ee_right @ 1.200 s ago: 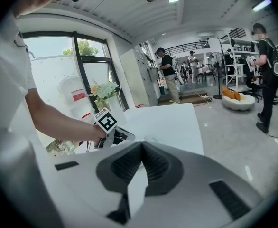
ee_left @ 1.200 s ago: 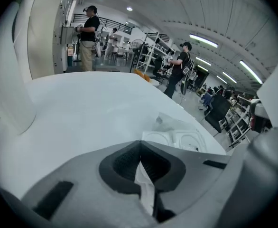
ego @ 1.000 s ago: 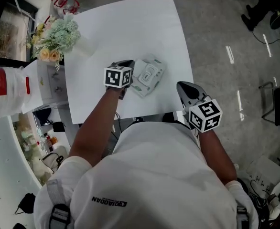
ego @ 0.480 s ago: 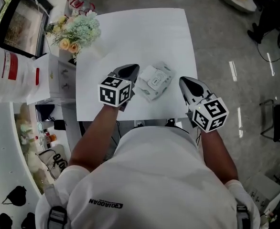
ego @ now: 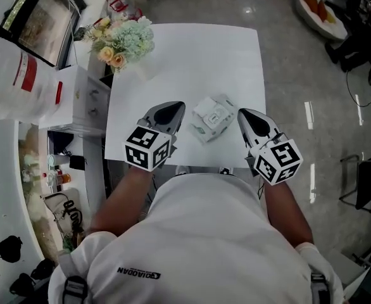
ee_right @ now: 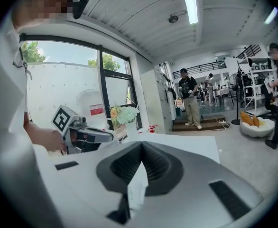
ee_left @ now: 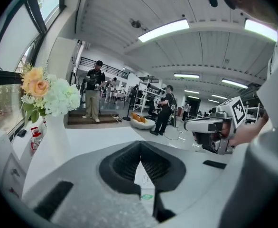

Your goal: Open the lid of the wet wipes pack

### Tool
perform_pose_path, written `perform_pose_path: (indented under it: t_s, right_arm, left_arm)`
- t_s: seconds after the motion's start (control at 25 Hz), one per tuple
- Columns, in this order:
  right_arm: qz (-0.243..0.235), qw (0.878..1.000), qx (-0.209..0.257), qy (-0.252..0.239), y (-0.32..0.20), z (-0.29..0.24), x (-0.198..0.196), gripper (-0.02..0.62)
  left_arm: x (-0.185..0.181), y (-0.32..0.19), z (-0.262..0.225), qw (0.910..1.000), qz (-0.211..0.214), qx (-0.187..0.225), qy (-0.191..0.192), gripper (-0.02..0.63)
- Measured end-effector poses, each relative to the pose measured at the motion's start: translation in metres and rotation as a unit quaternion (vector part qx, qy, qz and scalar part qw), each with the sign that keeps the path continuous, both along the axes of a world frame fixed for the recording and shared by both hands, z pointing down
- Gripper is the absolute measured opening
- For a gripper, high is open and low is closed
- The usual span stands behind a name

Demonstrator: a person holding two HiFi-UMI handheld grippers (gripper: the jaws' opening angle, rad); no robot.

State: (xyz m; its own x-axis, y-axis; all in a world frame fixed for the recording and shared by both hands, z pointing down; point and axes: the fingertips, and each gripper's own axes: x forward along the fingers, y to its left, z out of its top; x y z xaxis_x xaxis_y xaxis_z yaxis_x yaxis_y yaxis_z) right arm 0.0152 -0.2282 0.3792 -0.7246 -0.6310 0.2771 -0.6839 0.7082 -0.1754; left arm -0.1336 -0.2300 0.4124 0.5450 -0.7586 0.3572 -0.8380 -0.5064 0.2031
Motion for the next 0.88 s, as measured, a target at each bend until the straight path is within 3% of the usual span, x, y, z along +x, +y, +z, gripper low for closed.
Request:
perform_pose_path:
  t_s: [0.88]
  right_arm:
    - [0.0,1.0,-0.017,-0.011,0.021,0.021,-0.019,0.005]
  left_arm:
    - [-0.005,0.039,-0.008,0.9998,0.003,0.019,-0.011,0.008]
